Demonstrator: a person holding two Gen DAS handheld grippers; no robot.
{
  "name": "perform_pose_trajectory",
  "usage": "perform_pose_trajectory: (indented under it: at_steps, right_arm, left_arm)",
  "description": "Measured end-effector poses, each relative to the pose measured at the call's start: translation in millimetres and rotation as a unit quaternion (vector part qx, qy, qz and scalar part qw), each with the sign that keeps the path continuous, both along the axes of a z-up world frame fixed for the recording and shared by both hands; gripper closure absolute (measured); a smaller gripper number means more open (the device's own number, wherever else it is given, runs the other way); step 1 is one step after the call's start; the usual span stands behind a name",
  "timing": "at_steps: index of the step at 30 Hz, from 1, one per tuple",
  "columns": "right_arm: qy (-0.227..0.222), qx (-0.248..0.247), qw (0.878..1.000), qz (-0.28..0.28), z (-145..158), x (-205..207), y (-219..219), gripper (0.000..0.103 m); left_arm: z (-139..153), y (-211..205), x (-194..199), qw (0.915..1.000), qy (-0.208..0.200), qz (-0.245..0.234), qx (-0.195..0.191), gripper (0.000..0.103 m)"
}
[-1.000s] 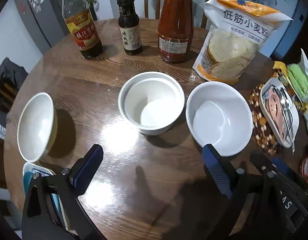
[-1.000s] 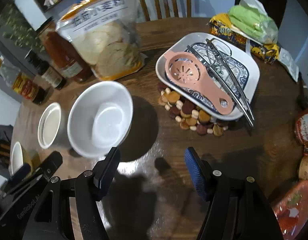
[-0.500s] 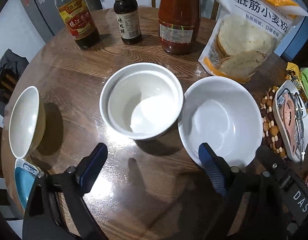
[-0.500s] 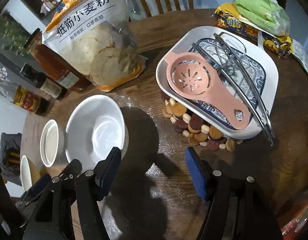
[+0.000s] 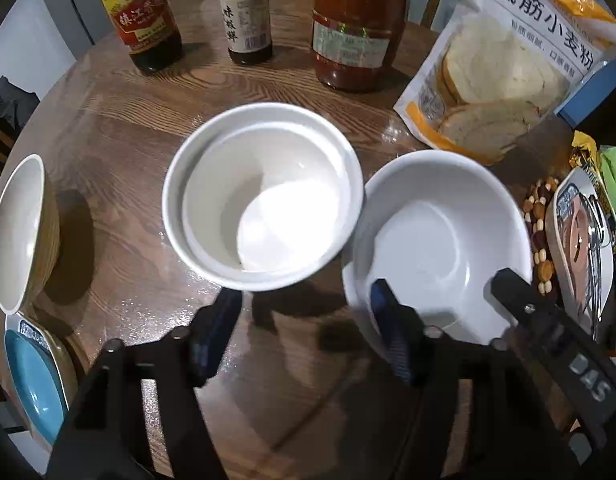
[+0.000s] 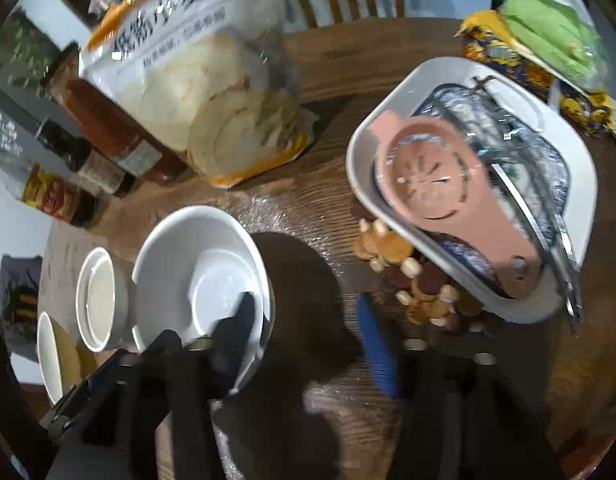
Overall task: Organize plates and bowls
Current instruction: 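Reach the right gripper to the smaller white bowl and grasp its rim, then lift the smaller white bowl with the right gripper over the large white bowl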
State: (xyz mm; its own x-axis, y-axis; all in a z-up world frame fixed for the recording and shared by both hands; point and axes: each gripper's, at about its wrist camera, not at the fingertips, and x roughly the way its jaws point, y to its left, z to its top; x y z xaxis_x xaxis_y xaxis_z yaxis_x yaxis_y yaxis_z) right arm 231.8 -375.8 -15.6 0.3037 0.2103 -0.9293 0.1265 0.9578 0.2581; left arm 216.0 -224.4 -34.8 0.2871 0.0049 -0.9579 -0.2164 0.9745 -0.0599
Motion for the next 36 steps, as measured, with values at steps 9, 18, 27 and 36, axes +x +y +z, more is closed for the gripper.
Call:
perform_pose_trajectory:
  at_steps: [9, 18, 27, 36]
  right_arm:
    - [0.002, 0.015, 1.000, 0.025, -2.2, -4.4, 18.6, 0.097]
    - [0.006, 0.040, 0.999, 0.011, 4.5, -46.5, 11.0, 0.097]
    - [-0.017, 0.027, 0.999, 0.028, 33.9, -86.8, 46.7, 0.096]
    - [-0.041, 0.020, 0.995, 0.088, 57.0, -86.0, 138.8, 0.096]
  left_arm:
    - [-0.6, -22.1, -3.1, 0.9980, -0.001, -0.061, -0.015, 0.086]
    - [13.1, -13.9, -49.4, 0.9932, -0.014, -0.113, -0.026, 0.088]
    - [40.9, 28.8, -85.5, 0.9905, -0.043, -0.128, -0.026, 0.088]
    - [59.5, 114.6, -98.6, 0.9941, -0.068, -0.082, -0.022, 0.088]
